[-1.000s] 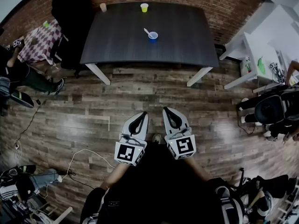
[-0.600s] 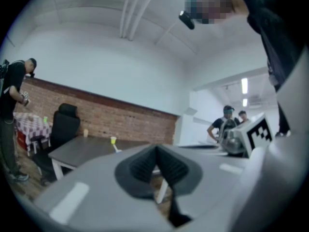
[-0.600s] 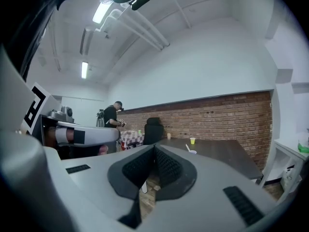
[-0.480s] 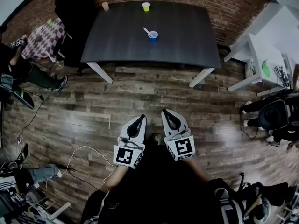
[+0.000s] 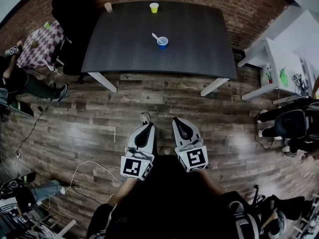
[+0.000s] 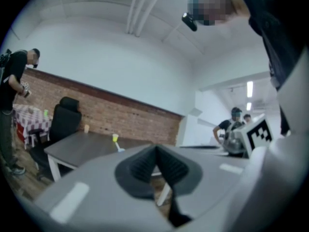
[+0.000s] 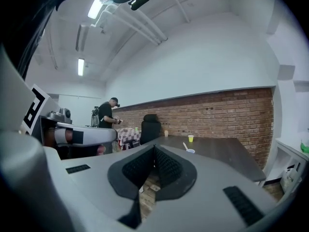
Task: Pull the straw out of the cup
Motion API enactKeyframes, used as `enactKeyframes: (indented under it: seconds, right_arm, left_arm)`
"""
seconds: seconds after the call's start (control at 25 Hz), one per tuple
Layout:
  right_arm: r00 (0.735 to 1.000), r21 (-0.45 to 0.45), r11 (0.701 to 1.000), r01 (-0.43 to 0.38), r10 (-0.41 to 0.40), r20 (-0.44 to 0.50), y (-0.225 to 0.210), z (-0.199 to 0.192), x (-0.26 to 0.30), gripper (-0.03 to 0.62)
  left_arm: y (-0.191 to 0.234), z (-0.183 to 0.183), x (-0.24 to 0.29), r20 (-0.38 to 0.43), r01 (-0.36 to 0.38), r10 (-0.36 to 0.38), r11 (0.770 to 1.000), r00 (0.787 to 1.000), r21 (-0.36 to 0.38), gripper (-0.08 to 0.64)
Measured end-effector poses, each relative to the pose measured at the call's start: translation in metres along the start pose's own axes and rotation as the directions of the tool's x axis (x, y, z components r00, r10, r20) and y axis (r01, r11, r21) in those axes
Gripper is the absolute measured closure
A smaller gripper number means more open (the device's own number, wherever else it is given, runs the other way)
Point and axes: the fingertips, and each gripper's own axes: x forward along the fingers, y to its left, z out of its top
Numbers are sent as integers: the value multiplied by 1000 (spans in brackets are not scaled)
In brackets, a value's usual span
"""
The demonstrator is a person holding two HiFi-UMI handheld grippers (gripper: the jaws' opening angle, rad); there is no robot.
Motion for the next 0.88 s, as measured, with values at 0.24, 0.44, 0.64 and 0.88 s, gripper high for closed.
enactKeyframes:
  seconds: [0.24, 0.44, 0.64, 0.88]
  right_arm:
    - [1000, 3, 1000, 17, -17, 1, -25, 13, 67, 586]
    - [999, -22, 999, 37, -38, -10, -50, 33, 135, 586]
    - [996, -16, 996, 87, -88, -14, -69, 52, 190, 586]
    - [989, -19, 990, 139, -140, -39, -84, 61, 242, 586]
  left_arm:
    - [52, 20, 54, 21, 10, -10, 1000, 1000, 20, 555]
    - [103, 35, 100, 3, 27, -27, 1000, 1000, 8, 555]
    - [147, 50, 138, -1, 63, -63, 998, 998, 19, 555]
    - [188, 65, 177, -3, 107, -107, 994, 994, -24, 555]
